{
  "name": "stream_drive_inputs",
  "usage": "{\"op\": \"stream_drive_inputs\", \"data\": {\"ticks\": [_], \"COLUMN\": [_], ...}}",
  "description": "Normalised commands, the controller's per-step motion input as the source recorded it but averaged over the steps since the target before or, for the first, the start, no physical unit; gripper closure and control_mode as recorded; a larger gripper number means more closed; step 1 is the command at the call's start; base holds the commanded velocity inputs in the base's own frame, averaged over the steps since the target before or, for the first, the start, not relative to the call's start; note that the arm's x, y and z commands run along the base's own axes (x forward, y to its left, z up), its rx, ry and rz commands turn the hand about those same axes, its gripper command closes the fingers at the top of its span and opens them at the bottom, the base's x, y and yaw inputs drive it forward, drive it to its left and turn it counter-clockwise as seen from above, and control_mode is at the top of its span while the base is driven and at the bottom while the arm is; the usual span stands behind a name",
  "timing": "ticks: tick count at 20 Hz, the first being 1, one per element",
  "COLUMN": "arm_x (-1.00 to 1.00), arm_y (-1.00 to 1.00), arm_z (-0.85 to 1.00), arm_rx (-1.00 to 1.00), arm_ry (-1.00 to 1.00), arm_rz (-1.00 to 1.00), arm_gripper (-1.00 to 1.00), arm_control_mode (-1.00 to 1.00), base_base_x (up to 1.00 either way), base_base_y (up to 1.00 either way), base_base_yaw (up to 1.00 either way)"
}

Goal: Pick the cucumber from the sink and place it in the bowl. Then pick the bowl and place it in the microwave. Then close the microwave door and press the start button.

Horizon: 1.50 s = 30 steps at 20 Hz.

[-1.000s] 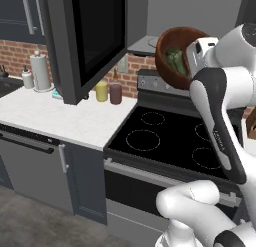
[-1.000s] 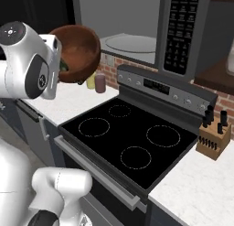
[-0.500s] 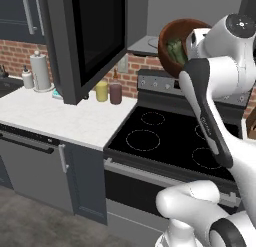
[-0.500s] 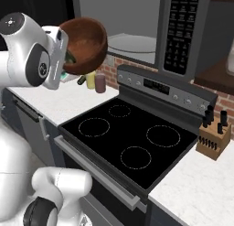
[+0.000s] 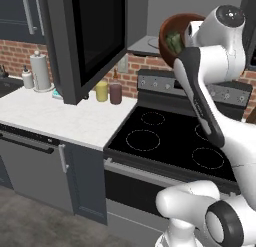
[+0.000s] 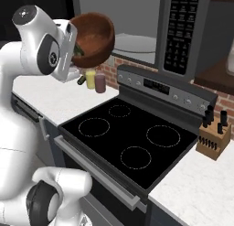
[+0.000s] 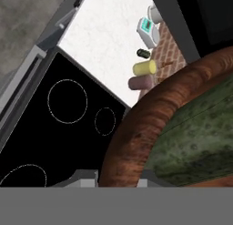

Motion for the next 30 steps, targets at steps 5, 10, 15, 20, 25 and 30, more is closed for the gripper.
{"op": "stream_drive_inputs", "data": {"ticks": [5,10,15,20,25,30], "arm_x": [0.43,0.42,0.34,0.41,0.42,0.44], "arm_y": [-0.19,-0.23,-0.21,-0.15,-0.11,-0.13], "arm_z": [0.03,0.05,0.12,0.09,0.07,0.09], "arm_rx": [0.00,0.00,0.00,0.00,0.00,0.00], "arm_ry": [0.00,0.00,0.00,0.00,0.00,0.00], "arm_rz": [-0.02,-0.03,-0.03,-0.02,-0.02,-0.02], "arm_gripper": [1.00,1.00,1.00,1.00,1.00,1.00], "arm_control_mode": [-1.00,-1.00,-1.00,-1.00,-1.00,-1.00], "base_base_x": [0.00,0.00,0.00,0.00,0.00,0.00], "base_base_y": [0.00,0.00,0.00,0.00,0.00,0.00], "base_base_yaw": [0.00,0.00,0.00,0.00,0.00,0.00]}}
